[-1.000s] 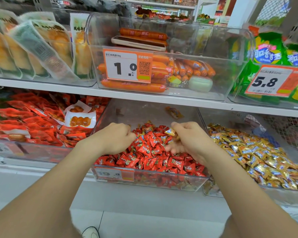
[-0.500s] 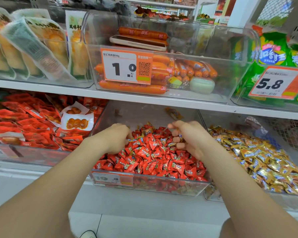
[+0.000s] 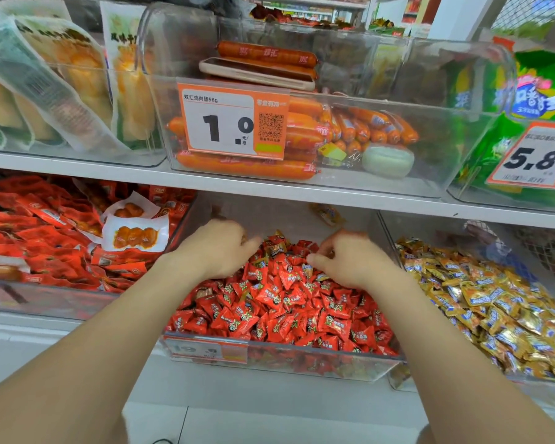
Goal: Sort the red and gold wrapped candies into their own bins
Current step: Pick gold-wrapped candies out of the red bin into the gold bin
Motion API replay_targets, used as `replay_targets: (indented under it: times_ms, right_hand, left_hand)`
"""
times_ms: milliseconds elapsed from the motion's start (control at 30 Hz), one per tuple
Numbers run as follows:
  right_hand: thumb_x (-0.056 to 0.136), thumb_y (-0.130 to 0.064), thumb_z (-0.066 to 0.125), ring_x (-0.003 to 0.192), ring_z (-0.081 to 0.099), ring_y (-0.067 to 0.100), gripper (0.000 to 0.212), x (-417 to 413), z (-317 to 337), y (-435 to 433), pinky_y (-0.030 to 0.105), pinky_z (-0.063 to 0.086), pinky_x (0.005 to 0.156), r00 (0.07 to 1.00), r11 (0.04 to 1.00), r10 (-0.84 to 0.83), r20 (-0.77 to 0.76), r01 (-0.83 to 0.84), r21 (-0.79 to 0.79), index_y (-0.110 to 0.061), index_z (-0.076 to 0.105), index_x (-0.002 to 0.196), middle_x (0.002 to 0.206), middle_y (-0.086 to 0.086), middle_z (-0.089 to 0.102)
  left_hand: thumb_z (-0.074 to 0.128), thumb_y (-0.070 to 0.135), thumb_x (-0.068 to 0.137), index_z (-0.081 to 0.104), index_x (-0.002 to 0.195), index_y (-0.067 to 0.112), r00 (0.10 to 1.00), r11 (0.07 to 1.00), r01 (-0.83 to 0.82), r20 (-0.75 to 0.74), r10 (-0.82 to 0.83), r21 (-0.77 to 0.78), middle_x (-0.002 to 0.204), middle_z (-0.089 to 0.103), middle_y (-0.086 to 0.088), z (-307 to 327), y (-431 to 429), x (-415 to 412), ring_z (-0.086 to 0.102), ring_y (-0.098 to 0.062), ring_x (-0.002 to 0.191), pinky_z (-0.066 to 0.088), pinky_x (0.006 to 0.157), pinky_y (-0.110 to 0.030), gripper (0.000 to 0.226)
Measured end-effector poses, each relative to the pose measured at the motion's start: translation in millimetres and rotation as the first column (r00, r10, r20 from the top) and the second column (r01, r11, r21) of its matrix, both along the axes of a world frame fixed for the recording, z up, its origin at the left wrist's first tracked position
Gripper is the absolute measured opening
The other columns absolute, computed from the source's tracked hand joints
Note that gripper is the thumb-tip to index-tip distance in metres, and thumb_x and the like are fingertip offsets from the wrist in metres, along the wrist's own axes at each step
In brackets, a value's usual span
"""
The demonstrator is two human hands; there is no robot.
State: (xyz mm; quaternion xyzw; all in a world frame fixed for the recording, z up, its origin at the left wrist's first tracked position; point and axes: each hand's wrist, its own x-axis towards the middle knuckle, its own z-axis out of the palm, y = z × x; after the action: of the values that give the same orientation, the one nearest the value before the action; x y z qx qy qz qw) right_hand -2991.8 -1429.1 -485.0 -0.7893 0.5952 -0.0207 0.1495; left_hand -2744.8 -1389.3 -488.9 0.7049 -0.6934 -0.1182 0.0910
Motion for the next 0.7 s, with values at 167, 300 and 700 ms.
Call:
replay_targets:
  times_ms: [167, 300, 700]
  right_hand:
    - [0.104, -0.050, 0.059, 0.128, 0.060, 0.021, 0.041, 2.4, 3.4, 4.7, 0.033, 0.047, 0.106, 0.982, 0.973, 0.189, -0.027, -0.183, 0.141, -0.032, 0.067, 0.140, 0.142, -0.004, 0.065]
    - [0.098, -0.045, 0.071, 0.119, 0.063, 0.013, 0.034, -0.4, 0.2, 0.8, 0.028, 0.047, 0.103, 0.979, 0.972, 0.202, -0.006, -0.200, 0.126, -0.033, 0.073, 0.130, 0.133, -0.008, 0.069]
    - [0.106, -0.050, 0.053, 0.053, 0.064, 0.015, 0.028, -11.5, 6.8, 5.7, 0.028, 0.050, 0.058, 0.953, 0.983, 0.013, 0.302, -0.067, 0.169, -0.023, 0.061, 0.107, 0.070, 0.001, 0.066]
  left_hand:
    - [0.046, 0.003, 0.100, 0.066, 0.128, 0.026, 0.992, 0.989, 0.120, 0.015, -0.122, 0.083, 0.110, 0.071, 0.002, -8.7, -8.2, -6.0, 0.067, -0.022, 0.102, 0.057, 0.089, -0.040, 0.041]
    - [0.050, 0.005, 0.104, 0.063, 0.136, 0.026, 0.968, 0.950, 0.238, 0.025, -0.248, 0.204, 0.125, 0.066, 0.003, -11.5, -18.6, -14.5, 0.062, -0.018, 0.114, 0.051, 0.093, -0.031, 0.041]
    - [0.061, 0.035, 0.104, 0.064, 0.097, 0.023, 0.977, 0.976, 0.186, -0.125, -0.171, 0.116, 0.099, 0.067, 0.002, 11.8, -4.9, -4.1, 0.064, -0.014, 0.089, 0.052, 0.081, -0.035, 0.014]
